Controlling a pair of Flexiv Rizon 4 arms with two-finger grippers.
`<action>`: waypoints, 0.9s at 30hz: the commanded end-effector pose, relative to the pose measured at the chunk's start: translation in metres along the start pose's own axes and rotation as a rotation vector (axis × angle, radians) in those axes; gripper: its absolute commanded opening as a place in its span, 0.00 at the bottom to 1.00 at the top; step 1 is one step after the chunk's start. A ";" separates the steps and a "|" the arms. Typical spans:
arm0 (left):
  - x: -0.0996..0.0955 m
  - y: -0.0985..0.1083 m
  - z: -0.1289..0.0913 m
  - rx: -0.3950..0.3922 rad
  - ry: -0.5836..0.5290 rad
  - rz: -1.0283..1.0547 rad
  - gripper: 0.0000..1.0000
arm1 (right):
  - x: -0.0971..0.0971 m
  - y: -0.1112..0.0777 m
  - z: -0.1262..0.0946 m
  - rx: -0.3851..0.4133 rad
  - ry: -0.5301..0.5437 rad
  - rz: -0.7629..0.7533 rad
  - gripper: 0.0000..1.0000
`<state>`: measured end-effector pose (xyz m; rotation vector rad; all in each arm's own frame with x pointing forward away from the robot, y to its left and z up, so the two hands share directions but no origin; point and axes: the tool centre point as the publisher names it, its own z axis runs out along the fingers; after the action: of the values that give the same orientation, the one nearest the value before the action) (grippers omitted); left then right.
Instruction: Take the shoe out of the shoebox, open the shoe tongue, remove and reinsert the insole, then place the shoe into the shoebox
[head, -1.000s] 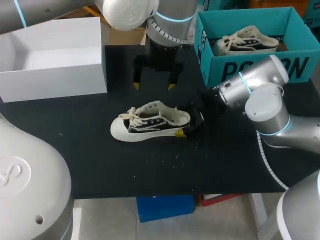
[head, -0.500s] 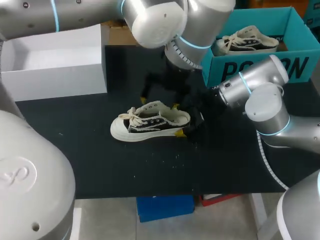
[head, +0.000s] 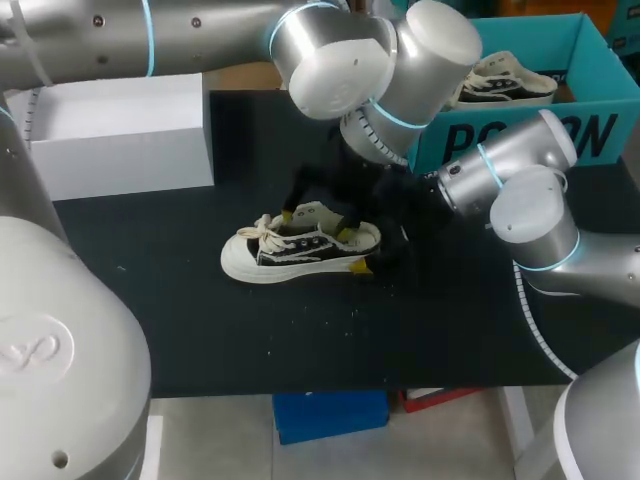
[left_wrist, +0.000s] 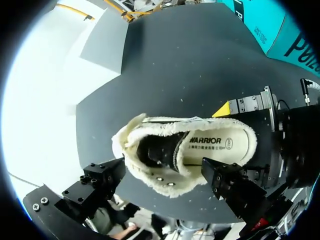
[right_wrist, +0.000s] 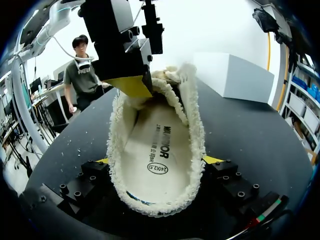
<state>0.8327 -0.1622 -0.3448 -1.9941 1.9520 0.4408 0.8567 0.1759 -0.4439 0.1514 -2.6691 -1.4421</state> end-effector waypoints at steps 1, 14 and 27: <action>0.009 -0.003 0.014 -0.008 -0.014 0.007 1.00 | 0.000 -0.003 0.006 0.000 0.001 0.001 0.00; 0.002 -0.007 0.026 -0.015 -0.048 0.018 0.58 | 0.000 -0.003 0.006 0.000 0.001 0.001 0.00; 0.004 -0.010 0.025 -0.006 -0.045 0.026 0.00 | 0.000 -0.003 0.006 0.000 0.001 0.001 0.00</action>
<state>0.8423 -0.1533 -0.3672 -1.9461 1.9510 0.4954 0.8567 0.1759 -0.4439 0.1514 -2.6691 -1.4421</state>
